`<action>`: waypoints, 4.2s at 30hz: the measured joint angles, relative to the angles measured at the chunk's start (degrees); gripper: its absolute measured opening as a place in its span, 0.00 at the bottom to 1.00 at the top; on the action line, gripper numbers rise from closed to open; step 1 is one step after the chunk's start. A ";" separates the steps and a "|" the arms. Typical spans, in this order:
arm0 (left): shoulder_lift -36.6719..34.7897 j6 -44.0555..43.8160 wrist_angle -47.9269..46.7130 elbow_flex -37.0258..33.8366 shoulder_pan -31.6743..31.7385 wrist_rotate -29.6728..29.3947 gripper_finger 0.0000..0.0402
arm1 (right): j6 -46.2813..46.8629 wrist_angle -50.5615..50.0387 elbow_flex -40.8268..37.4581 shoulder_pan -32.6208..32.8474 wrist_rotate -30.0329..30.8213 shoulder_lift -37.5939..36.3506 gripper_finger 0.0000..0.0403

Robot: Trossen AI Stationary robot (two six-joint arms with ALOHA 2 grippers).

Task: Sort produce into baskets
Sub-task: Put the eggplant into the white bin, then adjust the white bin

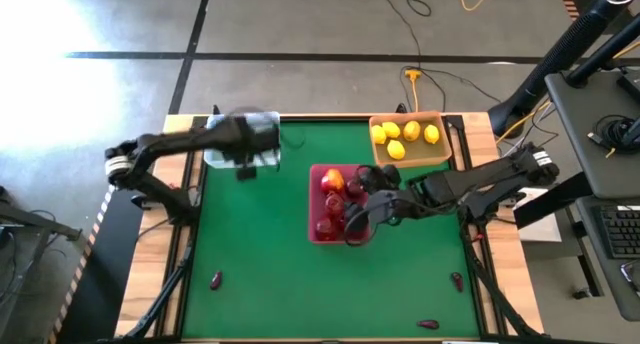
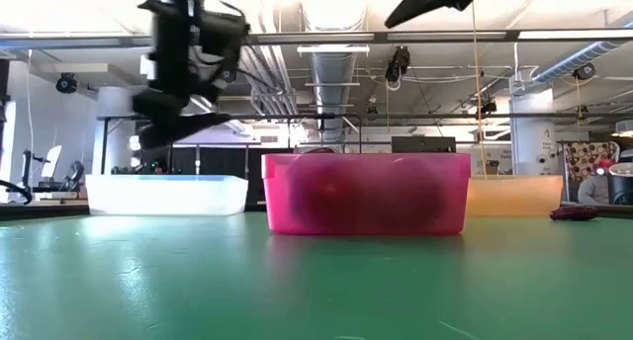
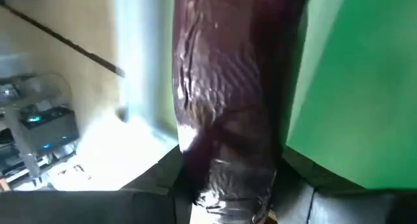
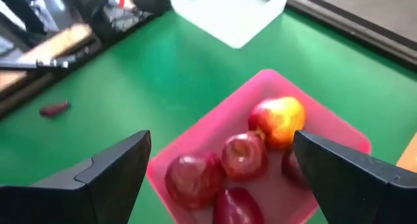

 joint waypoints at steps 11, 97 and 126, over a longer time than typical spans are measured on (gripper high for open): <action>16.13 13.67 13.56 9.58 21.56 -0.30 0.33 | 6.42 -0.72 1.88 3.24 -0.12 0.00 0.91; 8.50 -10.73 12.43 6.86 -2.14 5.33 0.71 | 2.41 -18.35 1.32 3.62 -0.12 -1.94 0.91; 13.56 -26.36 0.59 0.52 24.57 18.50 0.71 | 5.51 -16.86 1.30 6.14 -0.59 1.51 0.91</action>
